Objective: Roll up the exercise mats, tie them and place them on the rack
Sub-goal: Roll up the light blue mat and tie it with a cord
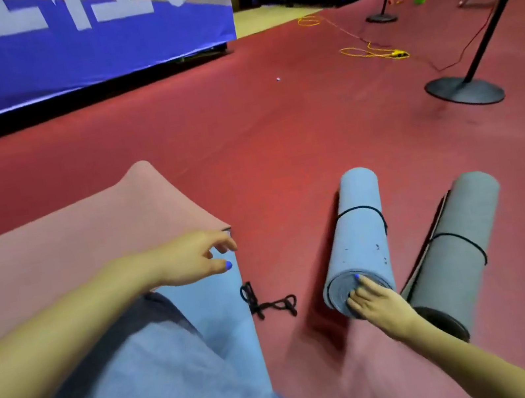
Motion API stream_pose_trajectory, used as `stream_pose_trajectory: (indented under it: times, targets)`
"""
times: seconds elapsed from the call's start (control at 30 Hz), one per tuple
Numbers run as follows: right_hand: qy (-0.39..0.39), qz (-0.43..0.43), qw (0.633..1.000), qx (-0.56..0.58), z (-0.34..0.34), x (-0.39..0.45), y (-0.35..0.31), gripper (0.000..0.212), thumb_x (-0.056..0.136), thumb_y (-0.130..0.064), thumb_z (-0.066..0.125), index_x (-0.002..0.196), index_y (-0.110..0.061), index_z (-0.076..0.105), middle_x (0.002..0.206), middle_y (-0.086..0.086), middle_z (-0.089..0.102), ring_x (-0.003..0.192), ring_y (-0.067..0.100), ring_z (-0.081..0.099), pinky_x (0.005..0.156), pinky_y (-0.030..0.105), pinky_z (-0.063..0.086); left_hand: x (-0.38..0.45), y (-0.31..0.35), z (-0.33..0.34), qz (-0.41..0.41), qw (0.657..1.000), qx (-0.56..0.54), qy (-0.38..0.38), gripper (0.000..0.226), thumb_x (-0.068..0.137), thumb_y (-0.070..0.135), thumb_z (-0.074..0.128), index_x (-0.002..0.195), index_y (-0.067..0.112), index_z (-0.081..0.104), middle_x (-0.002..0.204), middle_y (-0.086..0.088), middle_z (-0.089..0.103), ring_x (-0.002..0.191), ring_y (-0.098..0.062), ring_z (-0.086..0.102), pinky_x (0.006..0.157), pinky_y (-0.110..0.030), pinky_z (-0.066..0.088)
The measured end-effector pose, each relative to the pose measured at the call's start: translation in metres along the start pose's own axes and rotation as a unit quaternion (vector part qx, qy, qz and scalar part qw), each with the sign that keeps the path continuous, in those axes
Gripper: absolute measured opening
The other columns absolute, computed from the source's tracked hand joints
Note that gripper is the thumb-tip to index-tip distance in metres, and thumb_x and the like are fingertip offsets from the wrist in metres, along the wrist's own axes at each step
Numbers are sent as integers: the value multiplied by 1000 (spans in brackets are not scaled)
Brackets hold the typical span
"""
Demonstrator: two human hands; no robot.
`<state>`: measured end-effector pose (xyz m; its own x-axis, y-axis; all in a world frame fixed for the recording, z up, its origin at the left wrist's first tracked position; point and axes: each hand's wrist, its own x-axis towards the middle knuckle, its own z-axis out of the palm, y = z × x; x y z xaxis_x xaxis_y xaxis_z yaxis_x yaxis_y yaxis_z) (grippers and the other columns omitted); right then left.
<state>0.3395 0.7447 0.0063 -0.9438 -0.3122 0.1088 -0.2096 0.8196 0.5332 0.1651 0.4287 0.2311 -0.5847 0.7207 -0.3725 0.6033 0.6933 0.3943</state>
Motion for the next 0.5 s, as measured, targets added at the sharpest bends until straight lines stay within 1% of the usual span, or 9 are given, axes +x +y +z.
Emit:
stream_pose_trajectory:
  times: [0.07,0.13,0.17,0.2,0.27,0.37,0.43,0.47,0.5]
  targets:
    - [-71,-27,997,-3,10,-1,-18,32,78,-3,43,77,-6,74,69,3,66,72,19,66,117,42,9,2,-8,6,-12,1000,10,-18,34,97,28,53,130,23,51,125,6,51,111,-15,53,93,-24,41]
    - [-212,-44,976,13,12,3,-38,15,63,-17,74,74,-7,77,72,2,69,78,18,68,118,41,7,3,-15,11,-25,999,4,-34,33,97,30,53,129,25,51,124,7,52,108,-14,55,95,-28,43]
    - [-286,-54,957,20,11,5,-52,32,57,-26,82,81,-5,77,82,5,72,90,19,68,119,41,6,3,-17,12,-29,999,4,-41,32,97,30,53,128,26,52,123,8,52,108,-14,55,96,-29,43]
    - [-346,-66,935,28,8,5,-64,44,66,-31,79,98,0,74,101,11,71,110,22,61,119,42,3,3,-19,13,-33,998,6,-48,32,97,31,53,128,26,52,122,9,53,107,-13,55,96,-29,43]
    - [-403,-99,906,79,9,-2,-90,44,92,-22,53,127,3,55,134,19,53,136,32,34,119,44,-4,2,-22,15,-43,997,14,-62,32,97,31,52,129,26,51,120,10,53,106,-12,54,94,-26,42]
    - [-427,21,873,236,-5,-1,-117,40,91,-28,46,124,-10,59,130,14,56,129,30,42,114,46,16,3,-24,17,-51,996,18,-76,33,97,32,52,129,26,51,116,12,53,104,-11,53,93,-25,41]
    - [-415,219,776,421,-7,3,-124,32,84,-38,53,102,-14,65,105,10,66,104,28,60,88,33,41,4,-24,20,-50,995,23,-80,34,98,31,52,131,25,50,115,10,52,102,-11,51,90,-23,39]
    - [-388,338,681,522,-10,5,-123,32,77,-43,60,91,-14,63,89,8,65,86,25,62,71,29,42,4,-23,22,-50,995,30,-82,35,98,31,51,132,24,49,117,9,52,101,-11,50,88,-22,38]
    - [-306,462,541,633,-13,6,-123,33,70,-44,68,85,-16,59,75,4,58,68,20,57,60,28,39,4,-22,23,-49,994,40,-86,35,98,31,50,133,24,48,121,8,53,101,-10,48,87,-21,37]
